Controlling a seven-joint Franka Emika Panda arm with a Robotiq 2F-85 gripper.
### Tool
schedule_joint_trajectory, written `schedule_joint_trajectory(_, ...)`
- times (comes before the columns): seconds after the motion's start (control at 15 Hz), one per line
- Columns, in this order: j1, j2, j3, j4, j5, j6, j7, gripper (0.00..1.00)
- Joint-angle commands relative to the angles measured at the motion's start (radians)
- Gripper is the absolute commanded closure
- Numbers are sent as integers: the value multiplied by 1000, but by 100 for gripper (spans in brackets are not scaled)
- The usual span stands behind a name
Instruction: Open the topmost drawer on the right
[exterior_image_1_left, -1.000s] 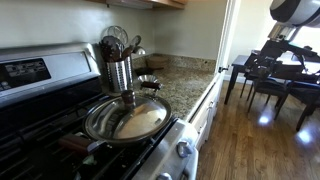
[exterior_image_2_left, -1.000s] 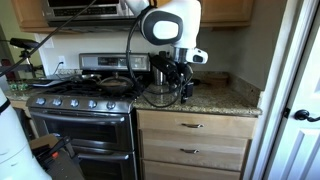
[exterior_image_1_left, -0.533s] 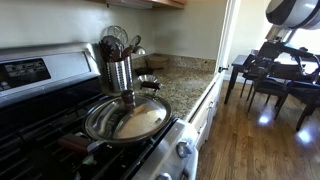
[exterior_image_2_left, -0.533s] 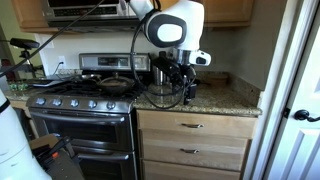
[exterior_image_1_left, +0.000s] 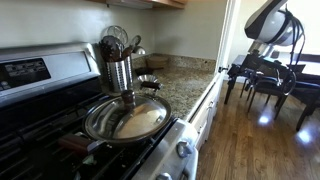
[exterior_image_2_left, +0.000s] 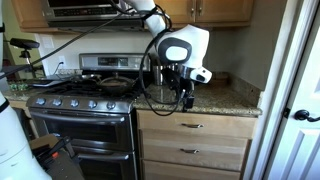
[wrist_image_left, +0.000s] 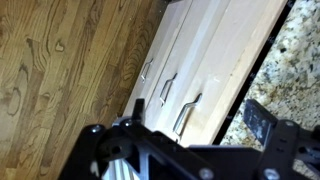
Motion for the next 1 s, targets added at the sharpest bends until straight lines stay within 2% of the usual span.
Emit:
schedule_joint_trajectory(0.0,-33,108,26,108,10,6,113,0)
schedule_joint_trajectory(0.6,-63,377,50,386,19,9,360,0)
schedule_joint_trajectory(0.93,-82,499,85,528,34,19,419,0)
